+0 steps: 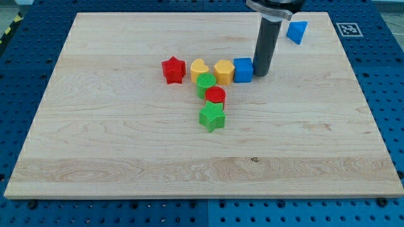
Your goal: Move the arm towards the blue triangle
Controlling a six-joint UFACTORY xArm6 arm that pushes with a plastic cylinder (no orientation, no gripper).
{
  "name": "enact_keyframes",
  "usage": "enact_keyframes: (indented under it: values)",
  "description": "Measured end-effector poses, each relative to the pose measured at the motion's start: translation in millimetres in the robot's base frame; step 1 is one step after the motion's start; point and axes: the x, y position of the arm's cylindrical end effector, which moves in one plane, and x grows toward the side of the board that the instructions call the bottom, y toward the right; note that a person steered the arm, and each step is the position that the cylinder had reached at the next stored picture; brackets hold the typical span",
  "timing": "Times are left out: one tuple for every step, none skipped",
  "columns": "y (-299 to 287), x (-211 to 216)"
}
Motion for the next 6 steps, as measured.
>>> enact_keyframes:
  values:
    - [3.0,-17.9]
    - [7.0,-30.9]
    - [8.2,-45.0]
    - [34.2,-47.7]
    - [65.9,-47.7]
    - [84.8,-47.7]
